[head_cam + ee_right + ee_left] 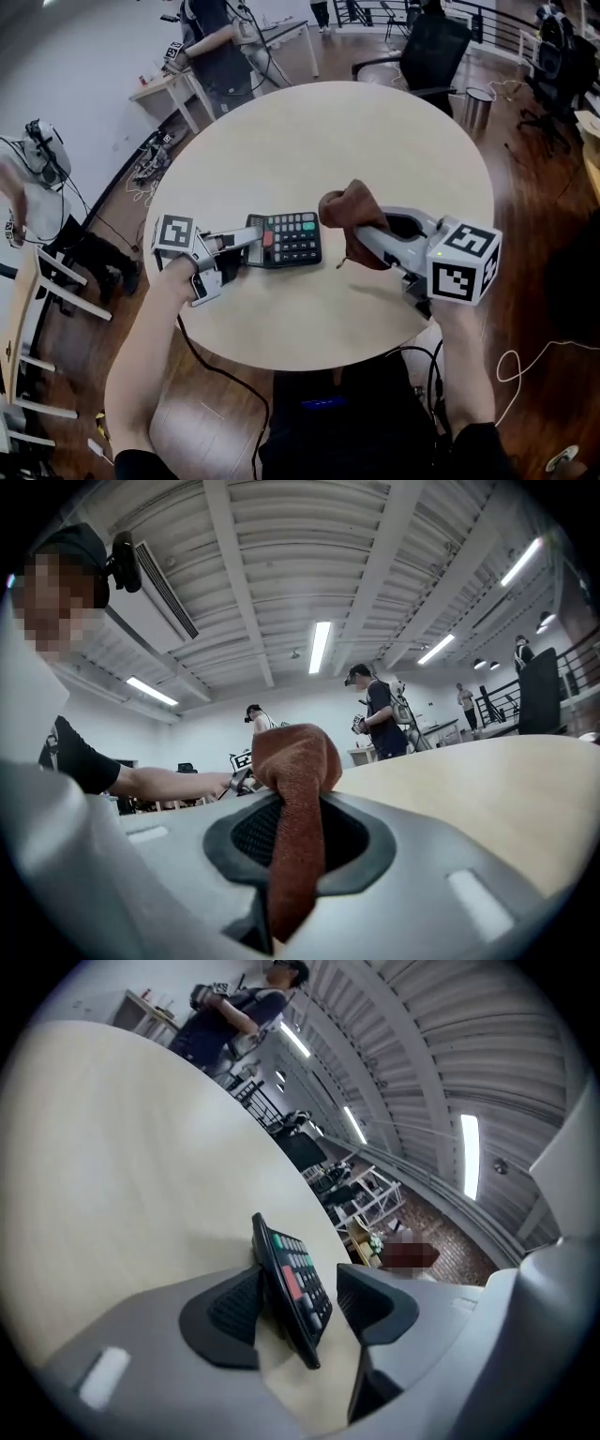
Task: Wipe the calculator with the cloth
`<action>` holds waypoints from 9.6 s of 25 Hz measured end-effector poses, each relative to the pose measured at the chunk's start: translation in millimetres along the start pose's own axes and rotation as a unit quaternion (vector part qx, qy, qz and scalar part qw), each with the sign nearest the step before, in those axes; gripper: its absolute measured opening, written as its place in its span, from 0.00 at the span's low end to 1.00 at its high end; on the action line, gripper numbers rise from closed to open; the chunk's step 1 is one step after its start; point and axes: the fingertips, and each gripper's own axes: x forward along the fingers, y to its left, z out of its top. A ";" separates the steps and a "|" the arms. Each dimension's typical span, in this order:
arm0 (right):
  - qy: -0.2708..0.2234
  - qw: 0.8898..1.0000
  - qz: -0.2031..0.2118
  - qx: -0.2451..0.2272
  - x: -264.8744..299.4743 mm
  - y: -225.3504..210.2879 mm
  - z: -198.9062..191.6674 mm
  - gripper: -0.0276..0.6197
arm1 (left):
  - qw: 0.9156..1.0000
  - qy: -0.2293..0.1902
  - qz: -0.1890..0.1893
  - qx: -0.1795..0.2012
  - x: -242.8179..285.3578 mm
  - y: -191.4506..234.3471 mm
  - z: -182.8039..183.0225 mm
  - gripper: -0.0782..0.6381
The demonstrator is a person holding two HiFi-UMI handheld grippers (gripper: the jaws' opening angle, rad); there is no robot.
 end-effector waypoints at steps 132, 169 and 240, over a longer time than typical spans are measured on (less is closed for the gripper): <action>0.005 0.988 -0.111 -0.103 -10.8 -7.8 -13.2 0.14 | 0.436 0.218 0.202 0.849 -20.4 25.9 1.3 0.59; -0.023 0.970 -0.055 -0.235 50.6 68.6 27.1 0.14 | 0.872 -0.023 -0.130 0.471 -10.3 -119.7 -65.5 0.18; 0.004 0.984 -0.142 -0.106 10.1 -5.2 31.6 0.14 | 0.906 -0.135 -0.258 0.308 -27.6 -113.7 -69.9 0.18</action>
